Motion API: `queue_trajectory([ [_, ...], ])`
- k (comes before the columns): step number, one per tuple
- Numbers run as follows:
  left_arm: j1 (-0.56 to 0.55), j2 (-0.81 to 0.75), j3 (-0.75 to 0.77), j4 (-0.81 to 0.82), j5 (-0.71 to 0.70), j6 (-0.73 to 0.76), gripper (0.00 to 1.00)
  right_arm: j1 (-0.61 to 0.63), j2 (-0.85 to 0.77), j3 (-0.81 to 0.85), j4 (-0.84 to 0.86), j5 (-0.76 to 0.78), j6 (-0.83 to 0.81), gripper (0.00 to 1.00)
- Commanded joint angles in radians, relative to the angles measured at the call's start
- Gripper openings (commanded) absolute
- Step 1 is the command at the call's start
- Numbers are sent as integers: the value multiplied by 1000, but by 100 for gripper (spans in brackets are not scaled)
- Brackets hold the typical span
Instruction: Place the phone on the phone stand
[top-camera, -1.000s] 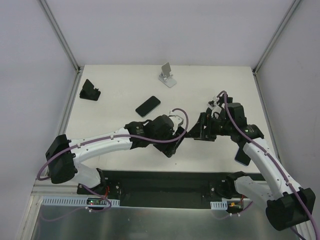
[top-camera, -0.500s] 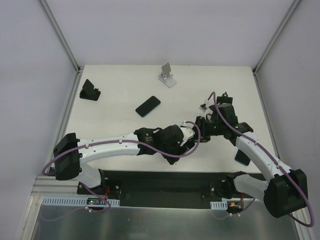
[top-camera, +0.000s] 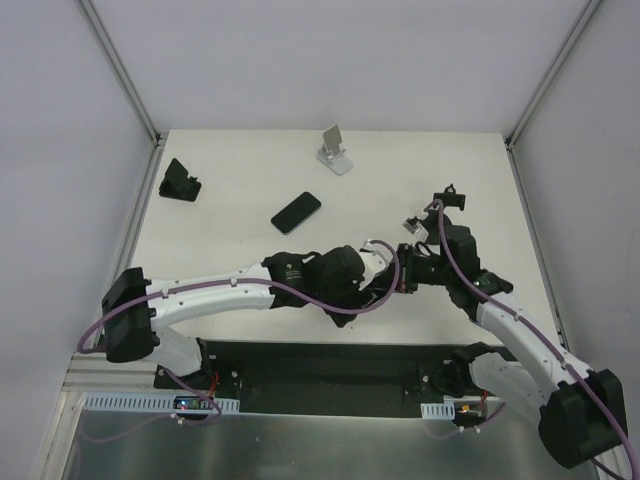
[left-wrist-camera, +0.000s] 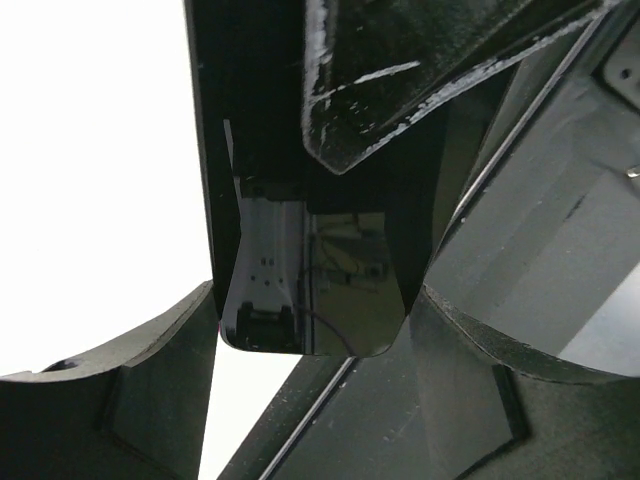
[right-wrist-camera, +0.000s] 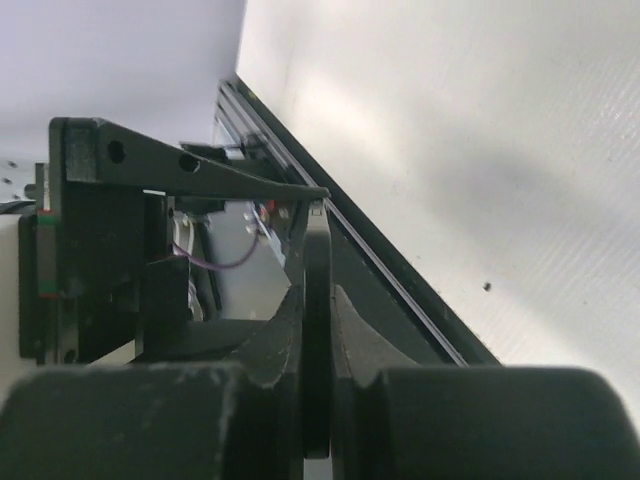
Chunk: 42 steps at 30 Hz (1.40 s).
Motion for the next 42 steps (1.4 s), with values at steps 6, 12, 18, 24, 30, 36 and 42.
queue_trajectory([
  [6, 227, -431, -185, 260, 122, -452, 98, -7, -326, -85, 394, 203, 279, 1],
  [12, 343, -594, -393, 607, 409, -556, 97, -13, -391, -158, 680, 287, 455, 1],
  [18, 344, -591, -508, 927, 500, -642, 66, -13, -397, -195, 872, 330, 566, 1],
  [24, 346, -537, -537, 1090, 534, -716, 51, -12, -377, -175, 902, 313, 585, 1],
  [30, 349, -531, -536, 1196, 551, -730, 41, -13, -383, -204, 949, 315, 614, 1],
  [36, 360, -525, -551, 1300, 503, -763, 41, -10, -412, -232, 974, 341, 645, 1],
  [42, 361, -497, -557, 1405, 488, -813, 37, -12, -402, -214, 974, 310, 657, 1],
])
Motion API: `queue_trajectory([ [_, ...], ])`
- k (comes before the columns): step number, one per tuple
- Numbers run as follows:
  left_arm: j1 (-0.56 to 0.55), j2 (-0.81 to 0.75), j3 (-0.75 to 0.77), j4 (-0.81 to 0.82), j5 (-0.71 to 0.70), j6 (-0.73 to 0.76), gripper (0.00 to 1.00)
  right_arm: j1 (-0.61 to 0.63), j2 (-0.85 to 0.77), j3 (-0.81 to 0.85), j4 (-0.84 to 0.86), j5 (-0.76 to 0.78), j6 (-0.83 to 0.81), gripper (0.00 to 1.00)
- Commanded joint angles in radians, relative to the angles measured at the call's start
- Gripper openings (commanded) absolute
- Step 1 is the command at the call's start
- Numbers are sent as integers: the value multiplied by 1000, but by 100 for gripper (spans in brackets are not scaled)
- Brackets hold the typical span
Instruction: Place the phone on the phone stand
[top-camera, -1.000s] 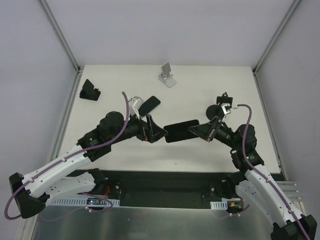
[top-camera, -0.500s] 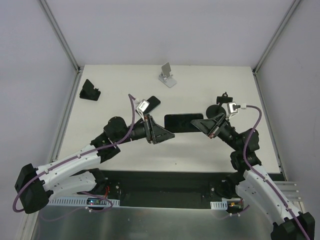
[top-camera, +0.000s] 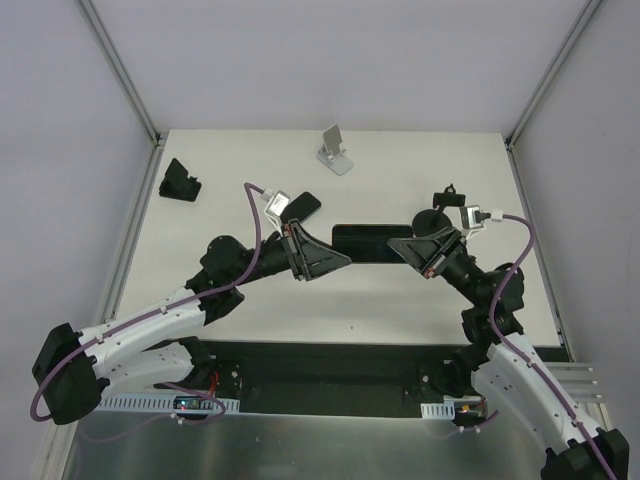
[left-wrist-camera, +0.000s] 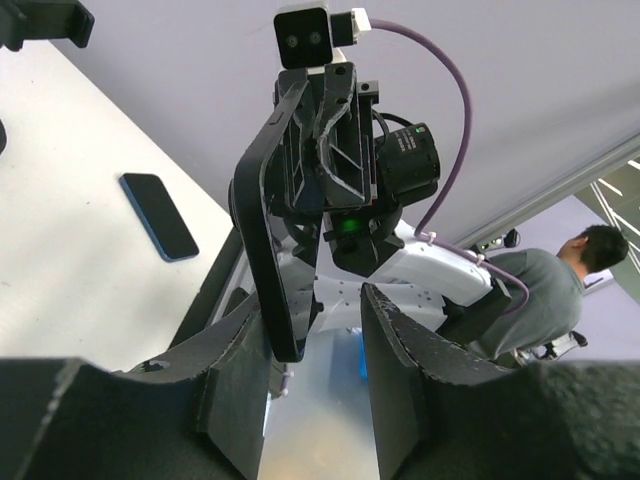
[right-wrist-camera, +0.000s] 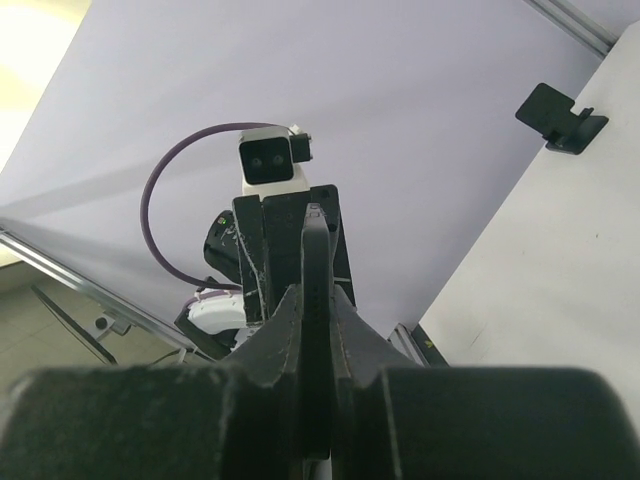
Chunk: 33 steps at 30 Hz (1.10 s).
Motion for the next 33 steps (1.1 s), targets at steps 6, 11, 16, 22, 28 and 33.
queue_trajectory([
  [6, 12, 22, 66, 164, 0, -37, 22, 3, -20, 6, 108, -8, 27, 1],
  [11, 12, 28, 108, 115, -1, -26, 2, 10, -17, 9, 109, -45, 10, 1],
  [16, 29, 5, 167, -51, -22, 4, 0, 16, -25, 26, 22, -47, -18, 21],
  [22, 65, -52, 163, -168, 31, 52, 0, 10, -22, 116, -139, -148, -157, 74],
  [28, 78, -32, 206, -209, 183, 89, 0, 8, 46, 218, -185, -310, -228, 80],
  [33, 78, 29, 218, -119, 324, 41, 0, 6, 77, 236, -174, -409, -248, 67],
])
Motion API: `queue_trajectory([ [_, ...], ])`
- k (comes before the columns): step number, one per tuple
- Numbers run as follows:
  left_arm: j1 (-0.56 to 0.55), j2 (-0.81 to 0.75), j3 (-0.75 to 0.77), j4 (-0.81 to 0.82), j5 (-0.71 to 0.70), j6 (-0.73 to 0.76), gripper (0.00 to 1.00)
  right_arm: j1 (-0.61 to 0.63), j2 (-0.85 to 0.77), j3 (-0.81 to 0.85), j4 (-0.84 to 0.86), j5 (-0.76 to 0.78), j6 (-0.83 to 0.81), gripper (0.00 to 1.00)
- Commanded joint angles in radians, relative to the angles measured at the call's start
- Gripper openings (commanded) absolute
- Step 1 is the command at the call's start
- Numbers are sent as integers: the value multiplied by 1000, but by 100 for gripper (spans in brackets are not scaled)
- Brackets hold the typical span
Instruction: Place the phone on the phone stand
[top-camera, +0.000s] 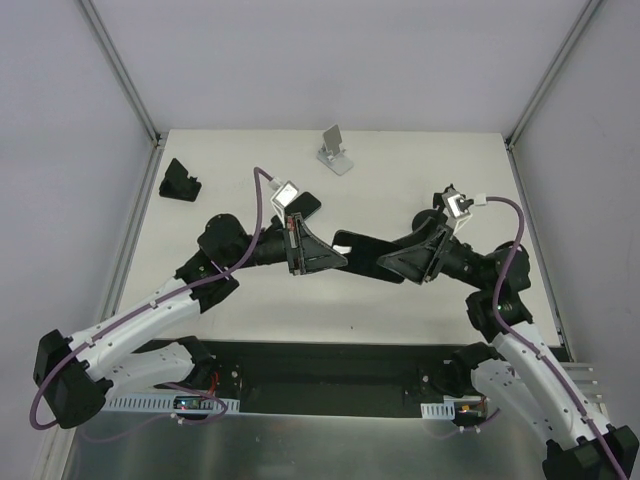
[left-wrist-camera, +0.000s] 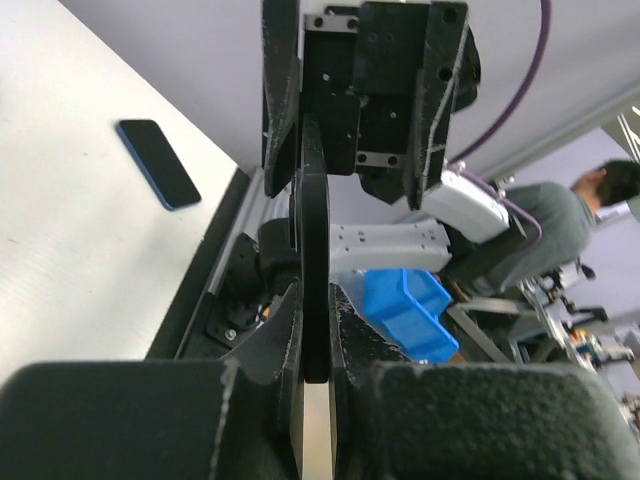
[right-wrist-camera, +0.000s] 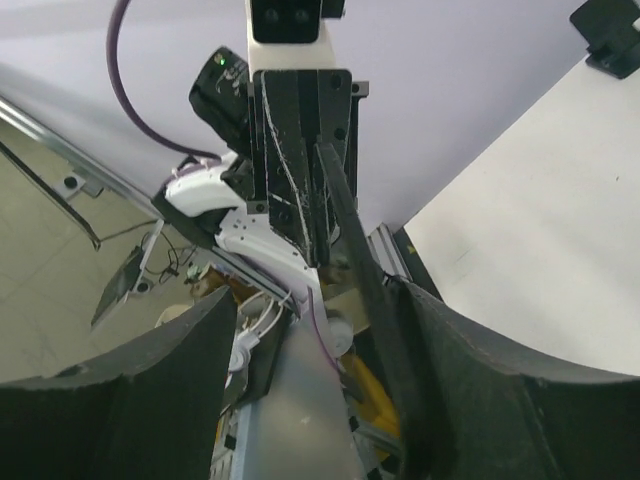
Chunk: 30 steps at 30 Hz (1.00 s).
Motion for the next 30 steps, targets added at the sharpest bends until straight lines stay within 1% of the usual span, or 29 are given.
queue_trajectory([
  [1, 8, 53, 67, 181, 191, -26, 0, -1, 6, 39, 19, -126, -62, 63],
  [2, 8, 62, 73, 177, 193, -32, 0, -3, 2, 33, 11, -116, -65, 53],
  [4, 9, 77, 93, 182, 202, -42, 0, 0, 5, 30, 11, -120, -58, 45],
  [5, 9, 80, 95, 211, 207, -44, 0, 0, 9, 31, 13, -136, -59, 39],
  [7, 11, 88, 101, 215, 212, -29, 0, -1, 11, 25, 11, -142, -67, 31],
  [8, 15, 93, 108, 197, 215, -23, 0, -1, 9, 27, 9, -148, -62, 19],
  [9, 18, 99, 119, 199, 221, -16, 0, 0, 9, 22, 8, -151, -59, 14],
  [10, 20, 106, 121, 206, 230, -16, 0, 0, 6, 13, 9, -136, -54, 1],
  [13, 35, 123, 135, 196, 232, -41, 1, 2, -11, -25, 43, -104, -27, 1],
  [14, 43, 130, 135, 199, 227, -58, 13, 2, -18, -27, 61, -88, -22, 1],
  [15, 50, 134, 116, 235, 216, -102, 25, 3, -23, -28, 68, -82, -21, 1],
  [16, 54, 143, 101, 264, 206, -124, 35, 3, -29, -33, 91, -76, -15, 1],
  [17, 57, 149, 86, 296, 192, -150, 51, 5, -43, -35, 92, -55, -16, 1],
  [18, 61, 159, 57, 344, 169, -212, 54, 5, -44, -32, 92, -47, -18, 1],
  [19, 63, 186, 44, 438, 170, -245, 55, 3, -43, -33, 106, -41, -10, 1],
  [20, 64, 203, 35, 500, 173, -277, 55, 5, -41, -38, 124, -38, -2, 1],
  [22, 63, 253, 27, 583, 202, -337, 44, 5, -43, -51, 138, 2, 8, 1],
  [24, 63, 272, 29, 587, 212, -354, 35, 2, -38, -50, 138, 21, 27, 1],
  [27, 51, 280, 13, 590, 216, -331, 36, 5, -40, -67, 172, 41, 51, 1],
  [29, 41, 269, 12, 573, 218, -320, 34, 5, -31, -61, 157, 38, 44, 1],
  [30, 38, 259, 16, 549, 216, -291, 32, 6, -28, -56, 149, 29, 38, 1],
])
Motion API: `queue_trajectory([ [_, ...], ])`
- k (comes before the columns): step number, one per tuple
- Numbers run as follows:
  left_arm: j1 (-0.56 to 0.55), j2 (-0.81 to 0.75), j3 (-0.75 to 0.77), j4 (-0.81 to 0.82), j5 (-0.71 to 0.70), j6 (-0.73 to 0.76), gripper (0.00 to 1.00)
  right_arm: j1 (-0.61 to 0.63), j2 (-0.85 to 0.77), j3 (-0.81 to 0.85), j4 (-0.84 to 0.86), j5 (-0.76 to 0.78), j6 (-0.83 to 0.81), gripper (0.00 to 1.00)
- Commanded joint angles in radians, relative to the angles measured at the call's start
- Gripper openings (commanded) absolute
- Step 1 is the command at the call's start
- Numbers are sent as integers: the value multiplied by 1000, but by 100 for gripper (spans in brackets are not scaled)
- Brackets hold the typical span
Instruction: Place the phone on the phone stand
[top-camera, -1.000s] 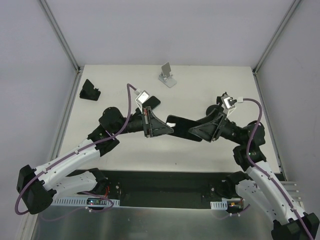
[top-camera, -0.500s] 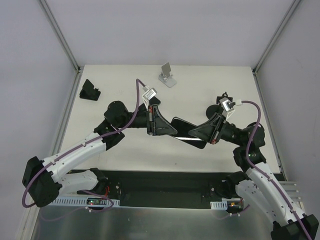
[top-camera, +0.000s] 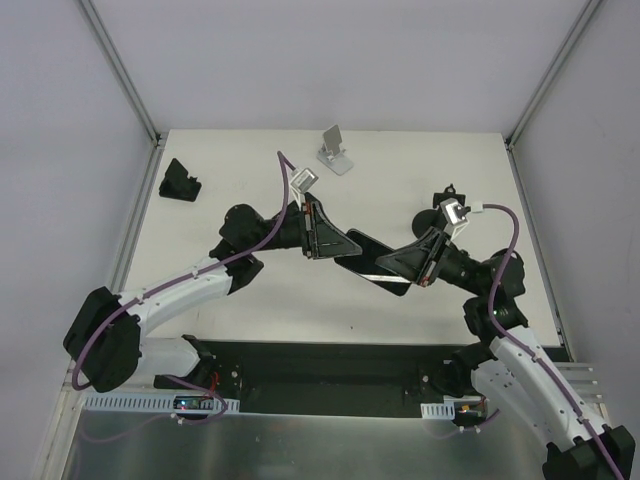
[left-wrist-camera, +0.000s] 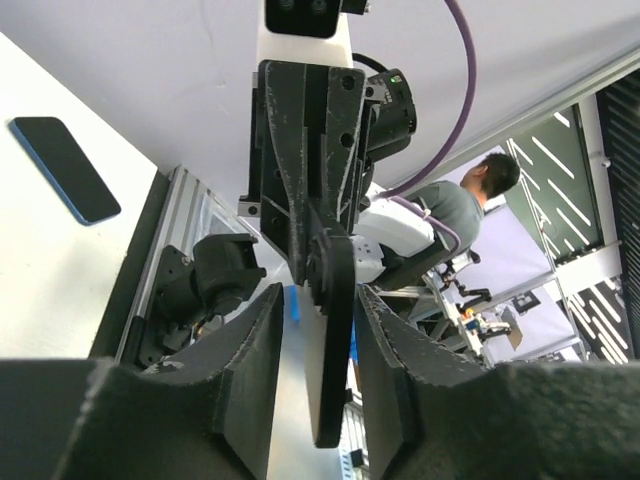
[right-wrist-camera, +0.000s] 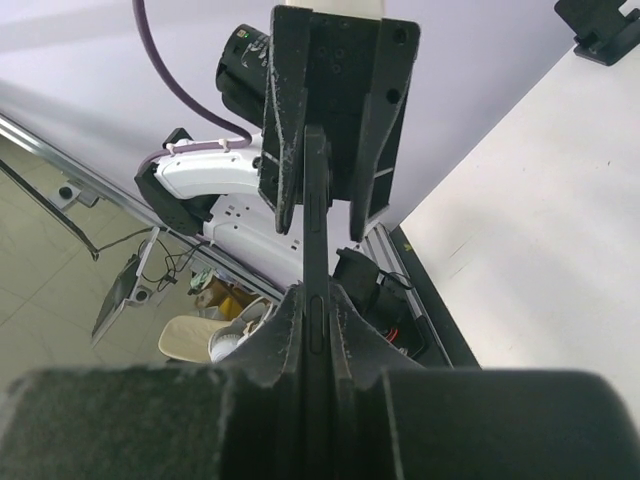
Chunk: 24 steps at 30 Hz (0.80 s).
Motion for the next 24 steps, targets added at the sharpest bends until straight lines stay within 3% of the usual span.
queue_trajectory([
  [1, -21, -64, 10, 50, 18, 44, 27, 5, 0, 18, 103, 24, 18, 1],
  [4, -36, -122, 68, -220, -16, 186, 14, 4, 8, 14, 91, 27, 4, 1],
  [8, -47, -151, 105, -302, -25, 221, 0, 5, 5, 18, 81, 49, -16, 1],
  [11, -53, -208, 140, -444, -88, 285, 0, 7, 5, 22, 42, 106, -42, 4],
  [12, -52, -233, 180, -502, -135, 320, 0, 8, 12, 33, 31, 109, -48, 21],
  [13, -52, -268, 224, -755, -183, 375, 0, 4, 20, 53, -19, 114, -82, 55],
  [14, -52, -277, 282, -892, -233, 503, 0, 1, 21, 62, -55, 120, -103, 66],
  [16, -21, -280, 442, -1212, -344, 593, 0, -16, 5, 71, -171, 143, -135, 83],
  [19, 69, -251, 601, -1427, -359, 714, 0, -48, -67, 50, -315, 183, -198, 95],
  [24, 244, -181, 759, -1740, -424, 880, 0, -85, -86, -28, -344, 111, -182, 96],
])
